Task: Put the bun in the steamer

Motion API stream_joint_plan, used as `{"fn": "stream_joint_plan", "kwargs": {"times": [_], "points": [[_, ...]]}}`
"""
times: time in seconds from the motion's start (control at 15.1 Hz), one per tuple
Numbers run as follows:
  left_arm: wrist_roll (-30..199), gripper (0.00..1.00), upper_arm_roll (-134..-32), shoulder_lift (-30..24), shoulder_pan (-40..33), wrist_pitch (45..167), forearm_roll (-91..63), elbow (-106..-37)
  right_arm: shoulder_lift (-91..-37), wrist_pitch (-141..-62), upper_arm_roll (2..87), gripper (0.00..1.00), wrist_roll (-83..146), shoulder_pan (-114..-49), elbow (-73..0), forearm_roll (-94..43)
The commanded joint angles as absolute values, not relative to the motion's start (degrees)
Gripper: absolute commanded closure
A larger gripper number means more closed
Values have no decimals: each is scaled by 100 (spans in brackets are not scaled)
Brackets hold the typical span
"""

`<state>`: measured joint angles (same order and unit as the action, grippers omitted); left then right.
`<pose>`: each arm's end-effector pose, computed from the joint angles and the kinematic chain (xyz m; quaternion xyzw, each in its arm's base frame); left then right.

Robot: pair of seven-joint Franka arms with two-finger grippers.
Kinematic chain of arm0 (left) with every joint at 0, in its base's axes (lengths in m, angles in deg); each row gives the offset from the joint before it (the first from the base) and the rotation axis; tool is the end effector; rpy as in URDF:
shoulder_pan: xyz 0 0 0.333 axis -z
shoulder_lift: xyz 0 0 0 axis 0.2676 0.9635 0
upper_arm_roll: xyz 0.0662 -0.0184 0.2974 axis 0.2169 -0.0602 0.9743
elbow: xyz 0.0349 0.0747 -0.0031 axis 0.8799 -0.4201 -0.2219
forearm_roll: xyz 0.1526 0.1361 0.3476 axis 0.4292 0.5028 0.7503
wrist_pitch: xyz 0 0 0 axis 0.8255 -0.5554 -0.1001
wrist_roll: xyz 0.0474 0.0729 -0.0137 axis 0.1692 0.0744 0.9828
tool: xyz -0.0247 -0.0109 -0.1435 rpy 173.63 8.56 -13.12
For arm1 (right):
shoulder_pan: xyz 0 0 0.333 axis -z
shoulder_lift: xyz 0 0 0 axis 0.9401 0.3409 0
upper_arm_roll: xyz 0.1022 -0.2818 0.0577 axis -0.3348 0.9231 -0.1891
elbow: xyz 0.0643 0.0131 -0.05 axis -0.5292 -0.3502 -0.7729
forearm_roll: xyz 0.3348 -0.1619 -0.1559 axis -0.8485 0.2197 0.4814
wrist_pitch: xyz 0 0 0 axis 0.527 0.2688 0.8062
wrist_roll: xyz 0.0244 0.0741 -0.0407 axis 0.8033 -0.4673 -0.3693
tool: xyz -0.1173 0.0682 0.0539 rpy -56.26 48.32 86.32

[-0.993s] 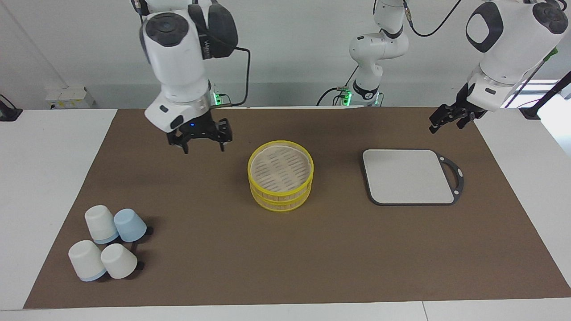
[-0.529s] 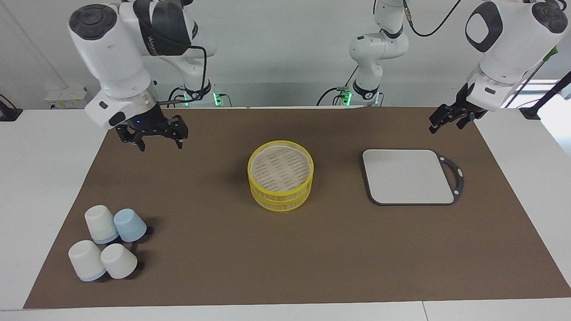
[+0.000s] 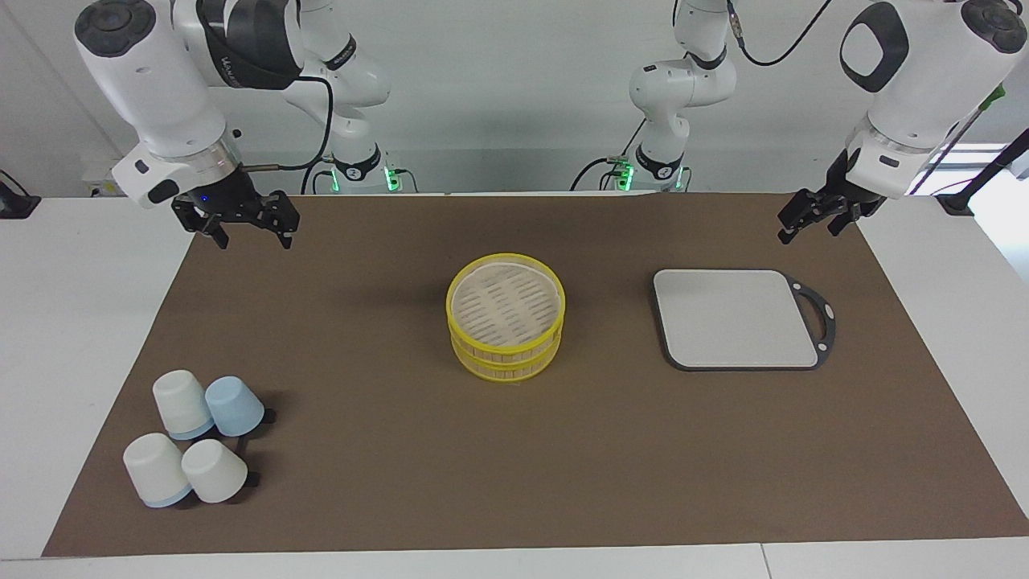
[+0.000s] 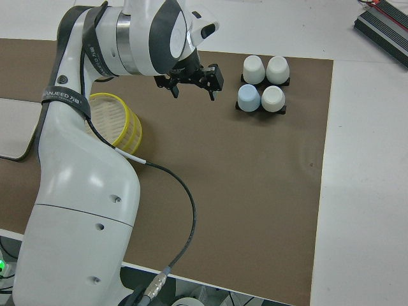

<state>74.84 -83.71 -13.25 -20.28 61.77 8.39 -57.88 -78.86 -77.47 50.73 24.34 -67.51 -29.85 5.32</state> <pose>0.5666 0.0066 0.5381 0.9977 0.0625 -0.0117 0.0214 0.5643 -0.0144 0.5223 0.9995 -0.0058 -0.0302 0.0018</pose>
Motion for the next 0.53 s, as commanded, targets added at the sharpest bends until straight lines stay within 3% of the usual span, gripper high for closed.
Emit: {"fn": "stream_joint_plan", "kwargs": {"times": [0.0, 0.46], "points": [[7426, 0, -8350, -1415, -2000, 6259, 941, -5853, -8068, -7882, 5007, 0, 2823, -6471, -3229, 381], [7435, 0, -8350, -1415, -1974, 6259, 941, -5853, -8051, -7891, 5015, 0, 2815, -6462, -3185, 390]]}}
